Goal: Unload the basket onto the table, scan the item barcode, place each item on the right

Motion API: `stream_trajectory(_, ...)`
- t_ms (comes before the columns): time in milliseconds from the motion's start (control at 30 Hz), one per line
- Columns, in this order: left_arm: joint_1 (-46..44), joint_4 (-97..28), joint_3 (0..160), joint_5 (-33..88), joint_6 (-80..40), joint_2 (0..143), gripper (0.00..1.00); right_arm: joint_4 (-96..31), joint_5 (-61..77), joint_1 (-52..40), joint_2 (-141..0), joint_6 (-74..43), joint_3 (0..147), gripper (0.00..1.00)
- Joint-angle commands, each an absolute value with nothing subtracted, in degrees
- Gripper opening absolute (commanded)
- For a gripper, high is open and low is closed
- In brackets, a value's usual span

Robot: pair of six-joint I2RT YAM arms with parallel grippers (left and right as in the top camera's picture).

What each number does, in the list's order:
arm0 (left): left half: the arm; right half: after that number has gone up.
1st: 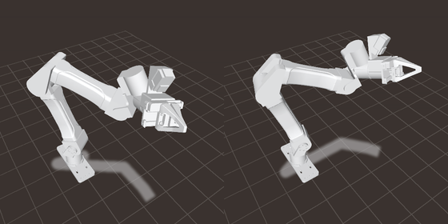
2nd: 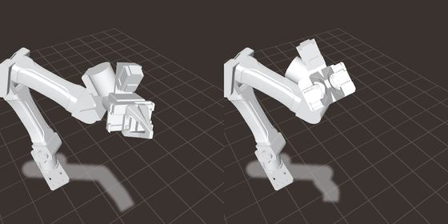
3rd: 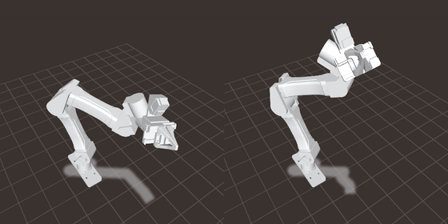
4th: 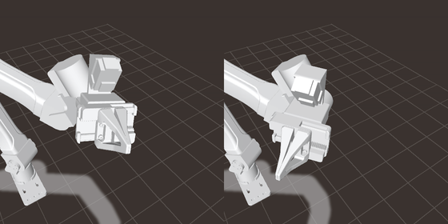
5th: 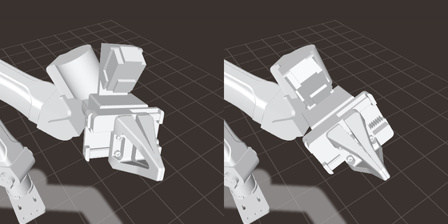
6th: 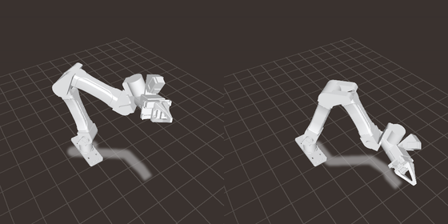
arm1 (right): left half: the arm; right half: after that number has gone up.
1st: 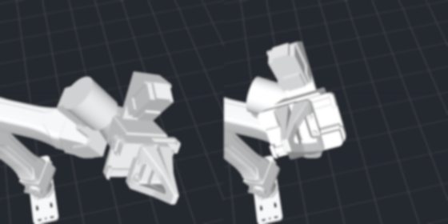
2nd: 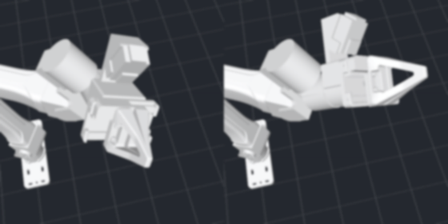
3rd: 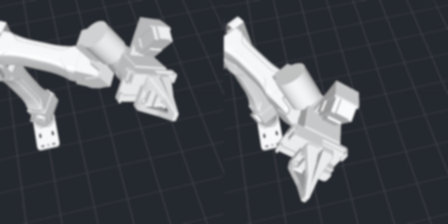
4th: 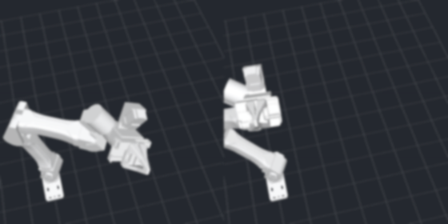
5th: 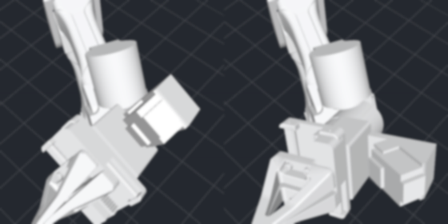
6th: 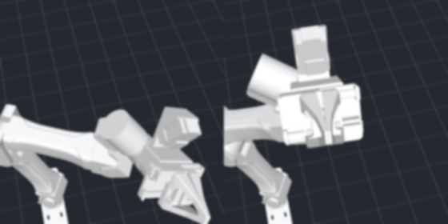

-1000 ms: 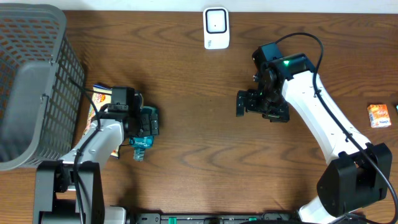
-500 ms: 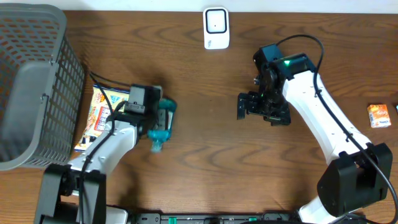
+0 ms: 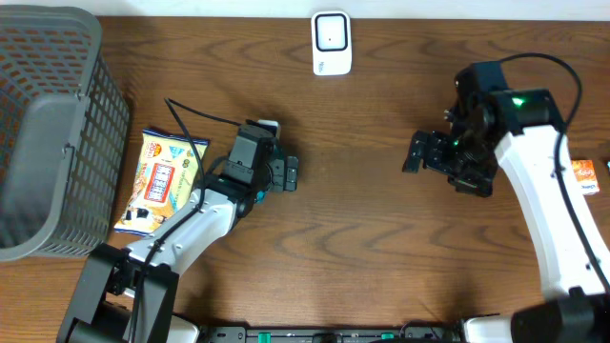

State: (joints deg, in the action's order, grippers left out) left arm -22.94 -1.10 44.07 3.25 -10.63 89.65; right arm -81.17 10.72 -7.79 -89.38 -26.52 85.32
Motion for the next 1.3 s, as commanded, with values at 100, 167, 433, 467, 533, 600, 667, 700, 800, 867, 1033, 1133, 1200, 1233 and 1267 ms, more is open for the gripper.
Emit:
stream_trajectory(100,-22.00,-3.40,43.92,-6.72,5.15,90.24,0.98,-82.17,10.55,-7.97,-84.51,-24.51,85.34,0.99)
stream_trajectory(167,-21.58,-3.60,43.83,-6.68,5.34,90.24,0.98,-82.11,10.41,-7.97,-84.07,-24.53,85.34,0.99)
stream_trajectory(433,-21.50,-3.36,43.46,-6.46,5.34,93.62,0.98,-82.11,10.41,-7.97,-84.01,-24.53,85.32,0.99)
stream_trajectory(467,-21.50,-3.36,43.46,-6.46,5.32,94.67,0.98,-82.11,10.41,-7.97,-84.01,-24.53,85.32,0.99)
stream_trajectory(533,-21.50,-3.36,43.46,-6.48,5.32,97.10,1.00,-82.26,10.28,-7.97,-84.01,-24.53,85.32,0.99)
stream_trajectory(600,-21.50,-3.36,43.46,-6.48,5.30,99.37,0.91,-82.78,9.28,-7.97,-84.01,-24.58,85.32,0.99)
stream_trajectory(667,-21.50,-3.38,43.46,-6.48,5.30,100.77,0.80,-83.48,8.62,-7.97,-84.01,-24.58,85.32,0.99)
stream_trajectory(700,-21.50,-3.38,43.46,-6.46,5.23,101.06,0.75,-83.64,8.32,-7.97,-84.01,-24.58,85.32,0.99)
stream_trajectory(800,-21.56,-3.09,43.48,-3.53,3.79,101.06,0.66,-83.57,7.55,-7.97,-84.01,-24.58,85.32,0.99)
stream_trajectory(867,-21.58,-2.09,43.48,2.04,3.51,101.06,0.63,-83.61,7.38,-7.97,-84.01,-24.60,85.32,0.99)
stream_trajectory(1033,-21.71,5.69,43.51,7.33,-2.09,101.06,0.63,-83.70,7.38,-7.94,-83.99,-24.60,85.32,0.99)
stream_trajectory(1133,-22.24,10.09,43.88,7.40,-7.92,101.06,0.63,-83.79,7.38,-7.92,-84.01,-24.60,85.32,0.99)
stream_trajectory(1200,-23.33,12.43,44.01,8.01,-10.66,101.06,0.63,-83.81,7.40,-7.92,-83.99,-24.60,85.32,0.99)
stream_trajectory(1233,-24.23,13.39,44.03,8.62,-11.81,101.06,0.63,-83.81,7.38,-7.92,-83.99,-24.62,85.32,0.99)
stream_trajectory(1267,-25.26,13.96,44.03,8.58,-13.21,101.06,0.63,-83.81,7.40,-7.92,-84.01,-24.67,85.32,0.99)
